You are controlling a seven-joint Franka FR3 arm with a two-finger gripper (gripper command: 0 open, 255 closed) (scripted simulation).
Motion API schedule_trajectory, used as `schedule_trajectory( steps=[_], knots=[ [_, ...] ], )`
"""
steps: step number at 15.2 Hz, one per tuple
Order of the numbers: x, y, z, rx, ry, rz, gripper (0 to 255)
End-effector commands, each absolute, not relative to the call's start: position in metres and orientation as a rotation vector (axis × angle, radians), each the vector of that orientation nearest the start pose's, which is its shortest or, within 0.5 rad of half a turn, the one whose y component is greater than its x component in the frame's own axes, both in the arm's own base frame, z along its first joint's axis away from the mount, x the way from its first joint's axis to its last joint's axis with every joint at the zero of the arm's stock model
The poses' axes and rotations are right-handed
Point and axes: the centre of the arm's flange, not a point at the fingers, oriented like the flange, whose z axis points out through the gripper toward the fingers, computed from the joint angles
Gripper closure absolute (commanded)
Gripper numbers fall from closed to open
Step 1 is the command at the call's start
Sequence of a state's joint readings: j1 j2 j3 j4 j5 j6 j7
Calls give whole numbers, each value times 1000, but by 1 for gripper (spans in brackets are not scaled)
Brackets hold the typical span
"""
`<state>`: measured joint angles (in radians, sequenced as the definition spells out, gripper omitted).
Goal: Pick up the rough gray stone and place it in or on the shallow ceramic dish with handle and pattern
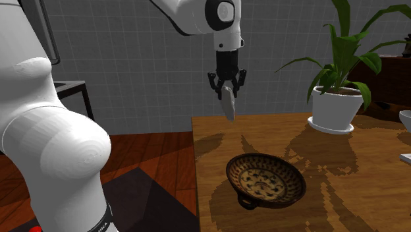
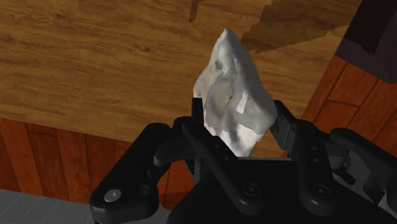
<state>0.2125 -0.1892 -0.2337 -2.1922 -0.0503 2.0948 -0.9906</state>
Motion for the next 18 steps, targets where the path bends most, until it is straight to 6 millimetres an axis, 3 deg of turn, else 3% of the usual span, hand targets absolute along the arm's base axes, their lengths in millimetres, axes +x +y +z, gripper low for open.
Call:
schedule_trajectory(
  steps=[1, 7, 18],
  knots=[
    [501, -16, 483, -2797, -1518, -121, 255],
    [501, -16, 513, -2797, -1518, -121, 255],
    [408, -128, 523, -2797, -1518, -121, 255]
  ],
)
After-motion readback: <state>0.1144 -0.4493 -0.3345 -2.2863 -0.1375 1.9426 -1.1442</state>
